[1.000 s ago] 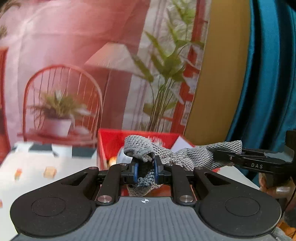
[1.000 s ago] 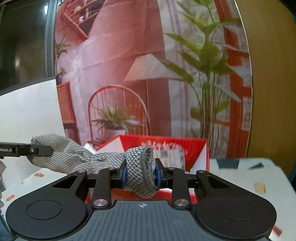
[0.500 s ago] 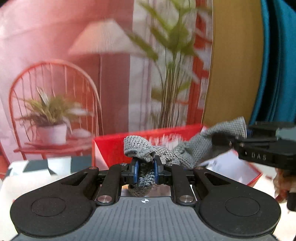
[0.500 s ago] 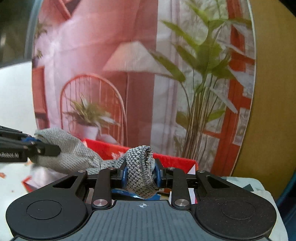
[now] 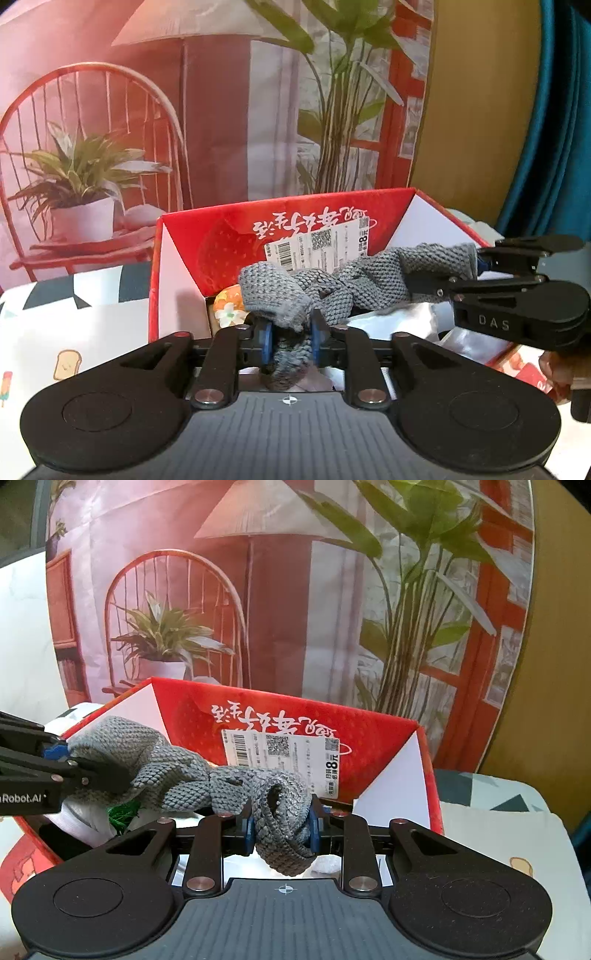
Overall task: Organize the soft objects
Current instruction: 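Carry the grey socks into the red box and open the left tool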
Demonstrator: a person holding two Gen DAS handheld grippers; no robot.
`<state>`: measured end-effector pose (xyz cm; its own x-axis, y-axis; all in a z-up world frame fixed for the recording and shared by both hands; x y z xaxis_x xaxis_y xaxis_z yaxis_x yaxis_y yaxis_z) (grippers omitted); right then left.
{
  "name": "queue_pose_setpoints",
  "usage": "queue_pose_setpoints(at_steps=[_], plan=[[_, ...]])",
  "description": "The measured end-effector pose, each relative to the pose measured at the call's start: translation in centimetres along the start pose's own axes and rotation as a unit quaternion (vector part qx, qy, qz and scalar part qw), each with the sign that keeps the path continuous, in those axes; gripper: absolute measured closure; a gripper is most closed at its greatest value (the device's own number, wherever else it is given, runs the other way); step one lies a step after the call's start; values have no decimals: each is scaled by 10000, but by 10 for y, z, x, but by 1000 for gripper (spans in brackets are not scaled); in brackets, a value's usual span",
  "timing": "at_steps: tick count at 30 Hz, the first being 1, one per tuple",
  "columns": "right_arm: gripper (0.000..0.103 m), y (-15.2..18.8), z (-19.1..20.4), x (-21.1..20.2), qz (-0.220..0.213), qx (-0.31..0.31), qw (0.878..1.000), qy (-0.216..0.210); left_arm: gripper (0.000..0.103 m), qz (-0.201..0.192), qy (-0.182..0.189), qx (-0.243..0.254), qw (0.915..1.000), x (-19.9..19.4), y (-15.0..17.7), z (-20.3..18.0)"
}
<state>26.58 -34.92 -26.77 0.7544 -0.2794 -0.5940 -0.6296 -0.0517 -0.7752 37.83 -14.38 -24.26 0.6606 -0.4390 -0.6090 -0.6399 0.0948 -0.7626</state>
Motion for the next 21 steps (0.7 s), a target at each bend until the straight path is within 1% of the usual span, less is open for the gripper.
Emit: queue_pose_setpoints(at_steps=[2, 3, 5, 6, 7, 8, 10, 11, 14, 15, 16, 18, 21], plan=[[71, 0, -1, -4, -20, -39, 10000, 2, 40, -40, 43, -79, 10000, -3, -2, 0], [66, 1, -1, -6, -28, -66, 10000, 22, 34, -91, 47, -106, 9999, -6, -4, 0], [60, 2, -3, -11, -61, -96, 9999, 59, 18, -184, 12, -139, 9997, -13, -5, 1], [54, 2, -5, -14, -74, -93, 9999, 63, 13, -203, -54, -141, 9997, -15, -6, 1], [46, 2, -7, -16, -81, -75, 9999, 88, 5, -223, -163, -148, 9995, -18, -6, 2], [42, 3, -8, -20, -102, -25, 9999, 107, 3, -271, -230, -142, 9993, -21, -8, 2], [28, 2, -11, -27, -190, 116, 9997, 60, 2, -360, -264, -82, 9990, -29, -10, 1], [26, 2, -12, -31, -213, 164, 9996, 47, 0, -387, -300, -51, 9988, -32, -10, 0], [14, 1, -12, -40, -231, 165, 9996, 49, 0, -443, -445, -10, 9980, -40, -10, 0], [7, 1, -12, -43, -236, 168, 9996, 55, 0, -433, -482, -18, 9979, -42, -10, 0], [3, 1, -11, -46, -245, 175, 9995, 71, 0, -396, -512, -41, 9979, -43, -9, 1], [1, 0, -10, -50, -260, 175, 9995, 75, 0, -345, -527, -120, 9979, -45, -6, 3], [0, 1, -8, -54, -208, 175, 9996, 82, 0, -369, -656, -243, 9969, -49, -2, 8]])
Point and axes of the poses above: each gripper's, at about its wrist camera, not at the fingertips, and x roughly the way its jaws point, z to its left, y to its underside, the point moved 9 cm from there along x, roughly the way its jaws point, and after that the axes turned 14 degrees about -x, right-handed, at the moved point
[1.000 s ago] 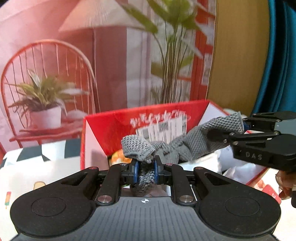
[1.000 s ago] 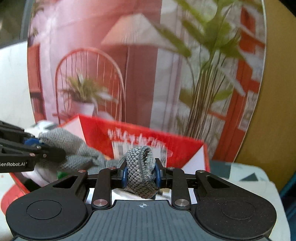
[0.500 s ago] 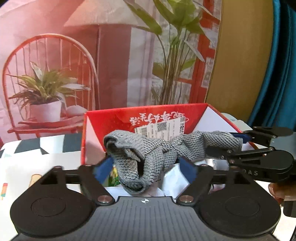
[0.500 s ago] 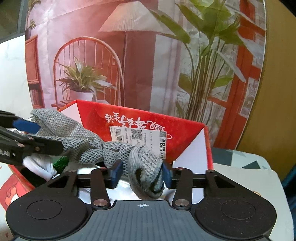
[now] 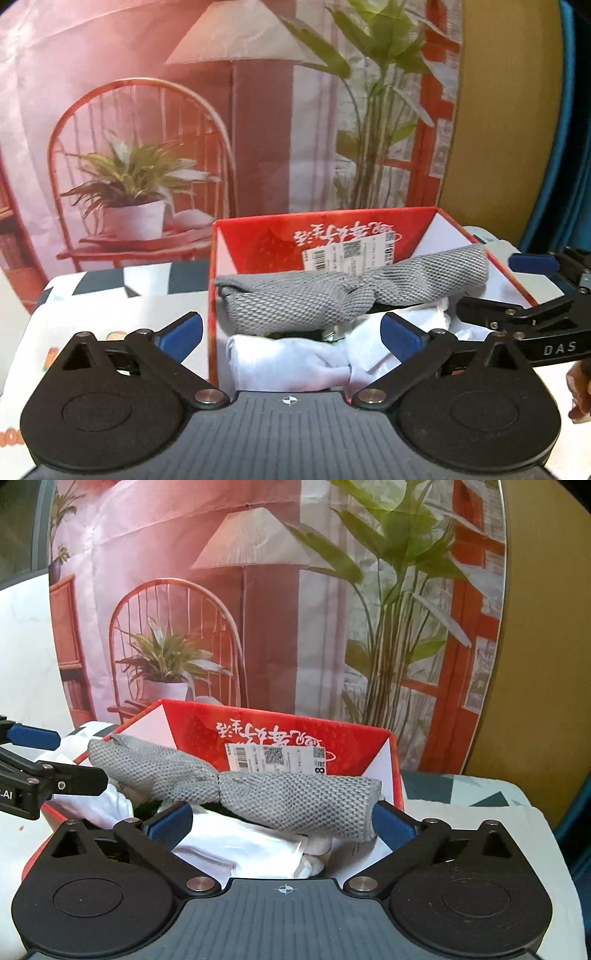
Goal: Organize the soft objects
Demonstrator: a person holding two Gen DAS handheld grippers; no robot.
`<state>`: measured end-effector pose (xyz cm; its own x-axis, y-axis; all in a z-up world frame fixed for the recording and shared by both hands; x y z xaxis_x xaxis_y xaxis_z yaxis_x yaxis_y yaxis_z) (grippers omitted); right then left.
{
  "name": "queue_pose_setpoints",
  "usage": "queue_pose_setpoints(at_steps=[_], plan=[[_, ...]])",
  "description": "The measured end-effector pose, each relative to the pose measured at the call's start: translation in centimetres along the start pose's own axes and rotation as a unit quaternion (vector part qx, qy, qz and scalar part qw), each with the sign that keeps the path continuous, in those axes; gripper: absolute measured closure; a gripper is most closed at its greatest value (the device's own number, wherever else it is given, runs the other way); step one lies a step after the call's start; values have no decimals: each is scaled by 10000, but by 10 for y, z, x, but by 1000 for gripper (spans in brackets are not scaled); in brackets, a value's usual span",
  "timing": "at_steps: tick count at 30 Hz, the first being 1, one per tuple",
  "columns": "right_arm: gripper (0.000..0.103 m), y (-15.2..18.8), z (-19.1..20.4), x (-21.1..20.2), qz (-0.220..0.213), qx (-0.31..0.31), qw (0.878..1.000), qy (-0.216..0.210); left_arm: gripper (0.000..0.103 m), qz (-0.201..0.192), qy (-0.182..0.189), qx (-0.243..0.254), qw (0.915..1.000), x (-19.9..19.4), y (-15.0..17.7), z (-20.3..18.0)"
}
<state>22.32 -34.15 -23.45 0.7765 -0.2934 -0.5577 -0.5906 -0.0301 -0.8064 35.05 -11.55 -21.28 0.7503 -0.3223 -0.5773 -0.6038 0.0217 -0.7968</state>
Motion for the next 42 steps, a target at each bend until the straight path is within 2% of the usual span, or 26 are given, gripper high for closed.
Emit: queue_pose_setpoints(at_steps=[3, 7, 17, 21, 28, 37, 42], plan=[[0, 3, 1, -1, 98, 44, 9999, 33, 0, 19, -283, 31, 9996, 0, 4, 5], [0, 8, 2, -3, 183, 112, 9997, 76, 0, -116, -740, 323, 9967, -4, 6, 7], [0, 7, -1, -26, 128, 231, 9996, 113, 0, -231, -556, 326, 9977, -34, 3, 0], [0, -1, -3, -44, 69, 281, 9994, 169, 0, -432, -529, 331, 9971, -57, 0, -5], [0, -29, -2, -92, -118, 408, 9989, 220, 0, -803, -309, -109, 9962, -114, -16, -7], [0, -78, 17, -180, -771, 149, 9969, 75, 0, -1418, -368, -216, 9890, -216, -37, -18], [0, -100, 23, -244, -1256, 158, 9916, 247, 0, -1701, -342, -239, 9845, -273, -42, -29]])
Point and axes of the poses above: each gripper's, at about its wrist camera, not at the fingertips, and x roughly the way its jaws point, z to its left, y to its underside, the point moved 9 cm from there along x, roughly the way its jaws point, and after that the axes turned 14 degrees about -x, right-handed, at the moved point
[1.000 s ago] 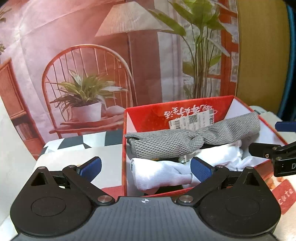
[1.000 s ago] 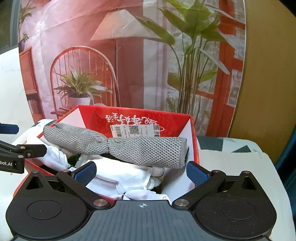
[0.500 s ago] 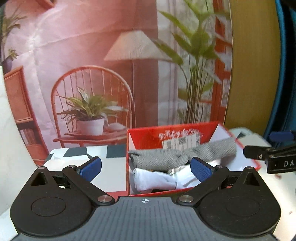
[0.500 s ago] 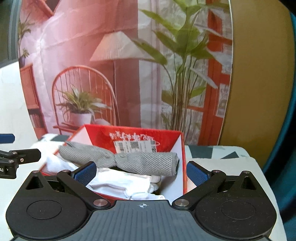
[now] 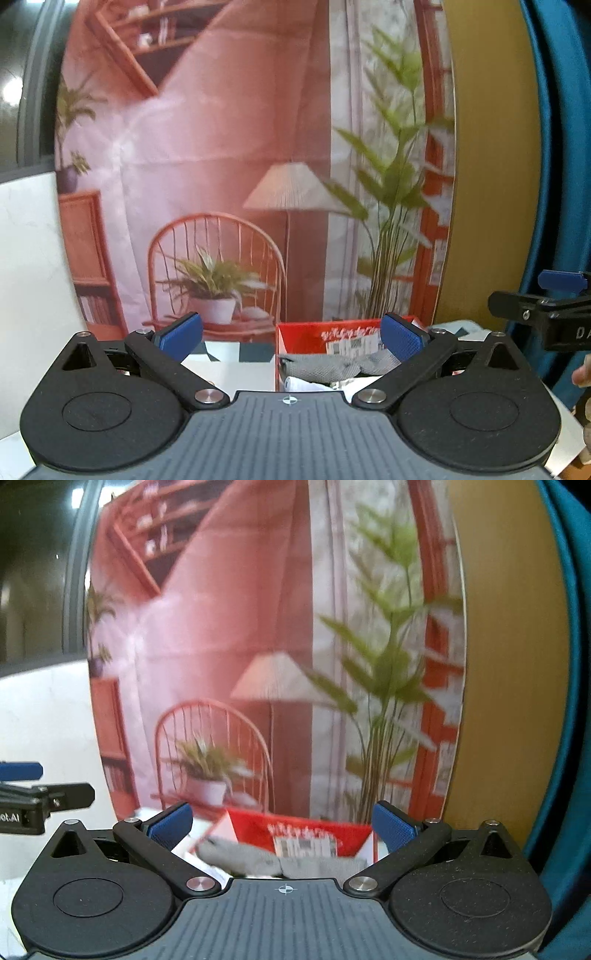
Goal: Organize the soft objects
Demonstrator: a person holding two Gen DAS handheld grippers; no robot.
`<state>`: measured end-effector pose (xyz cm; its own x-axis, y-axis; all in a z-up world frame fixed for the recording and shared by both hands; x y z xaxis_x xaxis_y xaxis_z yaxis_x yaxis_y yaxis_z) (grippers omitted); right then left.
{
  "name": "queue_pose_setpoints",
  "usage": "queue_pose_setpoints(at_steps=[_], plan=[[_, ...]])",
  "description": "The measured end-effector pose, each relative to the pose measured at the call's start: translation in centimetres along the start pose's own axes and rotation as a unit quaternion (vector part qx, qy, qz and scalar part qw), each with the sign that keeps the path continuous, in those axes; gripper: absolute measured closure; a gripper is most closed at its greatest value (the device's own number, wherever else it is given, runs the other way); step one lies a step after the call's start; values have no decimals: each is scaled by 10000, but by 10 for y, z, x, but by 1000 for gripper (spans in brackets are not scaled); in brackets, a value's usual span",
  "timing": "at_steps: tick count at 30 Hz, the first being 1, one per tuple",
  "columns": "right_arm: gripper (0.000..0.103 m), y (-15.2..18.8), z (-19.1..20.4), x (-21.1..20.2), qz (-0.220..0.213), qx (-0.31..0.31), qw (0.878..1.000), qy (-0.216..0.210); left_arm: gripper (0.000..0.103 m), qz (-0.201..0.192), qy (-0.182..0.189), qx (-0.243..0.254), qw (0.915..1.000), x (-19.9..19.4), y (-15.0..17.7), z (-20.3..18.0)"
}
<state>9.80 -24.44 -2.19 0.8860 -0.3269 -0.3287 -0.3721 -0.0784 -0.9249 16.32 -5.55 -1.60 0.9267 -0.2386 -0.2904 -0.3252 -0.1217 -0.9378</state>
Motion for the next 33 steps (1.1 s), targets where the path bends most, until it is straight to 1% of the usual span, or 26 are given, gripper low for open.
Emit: queue_pose_setpoints(at_steps=[5, 7, 10, 12, 16, 19, 28, 33], plan=[[0, -34, 1, -55, -401, -1, 9991, 132, 0, -202, 30, 55, 9998, -48, -19, -5], [0, -43, -2, -70, -499, -23, 9986, 196, 0, -312, 0, 103, 9995, -62, -27, -7], [0, -50, -8, -87, -510, 108, 9984, 237, 0, -433, 21, 18, 9991, -77, -36, -10], [0, -51, -12, -93, -430, 202, 9985, 273, 0, -461, 39, -75, 9989, -83, -39, -11], [0, -47, -17, -102, -291, 164, 9984, 457, 0, -477, -107, -64, 9988, -85, -36, -11], [0, -41, -18, -104, -215, 151, 9986, 465, 0, -446, -237, -38, 9987, -83, -34, -10], [0, -30, -17, -97, -42, 252, 9989, 384, 0, -419, -353, -110, 9984, -84, -31, -1], [0, -27, -14, -94, 18, 172, 9990, 402, 0, -365, -302, -207, 9987, -83, -30, 2]])
Point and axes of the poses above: each gripper's, at about its wrist camera, not at the fingertips, and x roughly the way its jaws point, z to its left, y to its underside, the point moved 9 cm from there along x, roughly the way its jaws point, and after that the axes turned 14 degrees about -x, right-handed, at the moved point
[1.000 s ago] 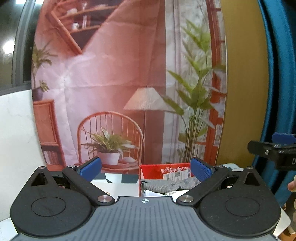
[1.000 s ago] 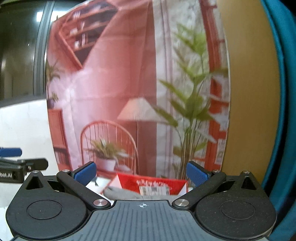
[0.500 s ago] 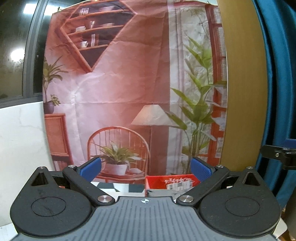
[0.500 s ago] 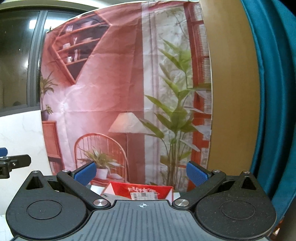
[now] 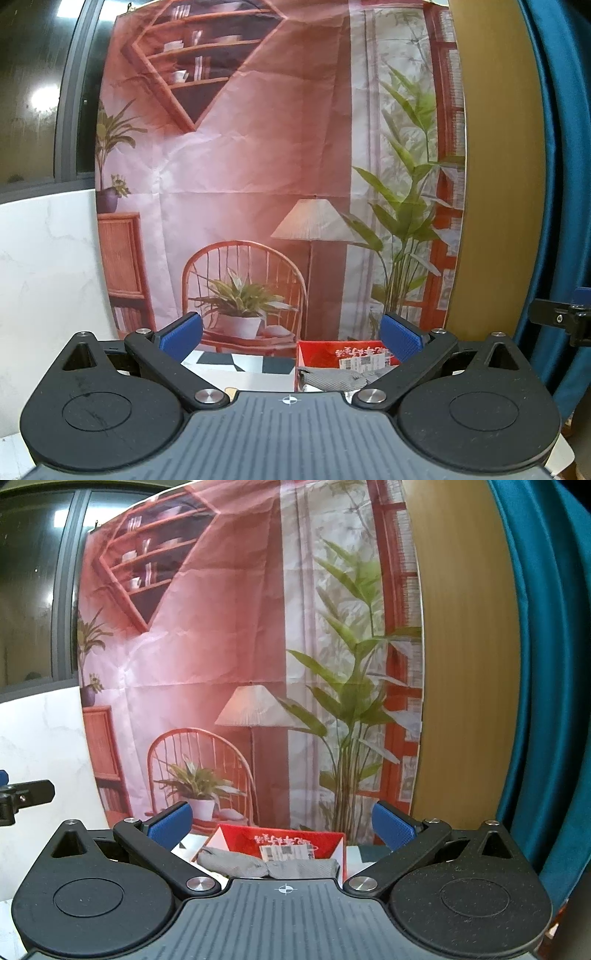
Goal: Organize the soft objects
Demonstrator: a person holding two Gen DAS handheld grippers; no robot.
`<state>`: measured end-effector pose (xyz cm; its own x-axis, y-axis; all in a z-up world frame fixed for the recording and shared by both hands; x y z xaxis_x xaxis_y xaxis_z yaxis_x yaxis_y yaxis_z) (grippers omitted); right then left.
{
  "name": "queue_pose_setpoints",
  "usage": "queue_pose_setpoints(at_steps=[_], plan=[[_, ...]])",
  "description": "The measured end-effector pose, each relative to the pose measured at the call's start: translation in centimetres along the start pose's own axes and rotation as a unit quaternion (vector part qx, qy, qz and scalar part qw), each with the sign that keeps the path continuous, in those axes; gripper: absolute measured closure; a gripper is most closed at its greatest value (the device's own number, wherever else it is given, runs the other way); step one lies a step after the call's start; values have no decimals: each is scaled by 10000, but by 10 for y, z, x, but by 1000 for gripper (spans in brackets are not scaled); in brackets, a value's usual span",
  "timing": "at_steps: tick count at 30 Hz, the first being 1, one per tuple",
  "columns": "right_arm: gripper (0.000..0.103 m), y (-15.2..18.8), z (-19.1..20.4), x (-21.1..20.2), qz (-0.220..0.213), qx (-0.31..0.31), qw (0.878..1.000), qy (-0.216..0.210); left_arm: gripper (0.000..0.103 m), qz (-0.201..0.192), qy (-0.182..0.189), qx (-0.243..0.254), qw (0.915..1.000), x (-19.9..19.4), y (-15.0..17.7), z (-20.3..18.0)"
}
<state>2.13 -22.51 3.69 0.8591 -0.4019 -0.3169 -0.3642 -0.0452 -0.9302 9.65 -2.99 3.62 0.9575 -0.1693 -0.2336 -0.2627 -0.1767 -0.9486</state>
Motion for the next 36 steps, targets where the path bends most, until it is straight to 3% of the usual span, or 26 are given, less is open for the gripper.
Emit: queue_pose_setpoints(at_steps=[36], plan=[[0, 3, 7, 2, 78, -110, 9999, -37, 0, -68, 74, -13, 9999, -1, 5, -1]])
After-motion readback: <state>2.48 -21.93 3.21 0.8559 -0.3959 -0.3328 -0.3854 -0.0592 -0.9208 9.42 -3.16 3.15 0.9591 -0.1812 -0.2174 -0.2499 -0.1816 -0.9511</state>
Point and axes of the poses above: each gripper's, at about its wrist camera, not at the fingertips, and x roughly the way its jaws point, z to its left, y to its underside, the point moved 9 cm from there along x, roughly the way its jaws point, and after that the axes turned 14 degrees about -x, right-handed, at the moved point
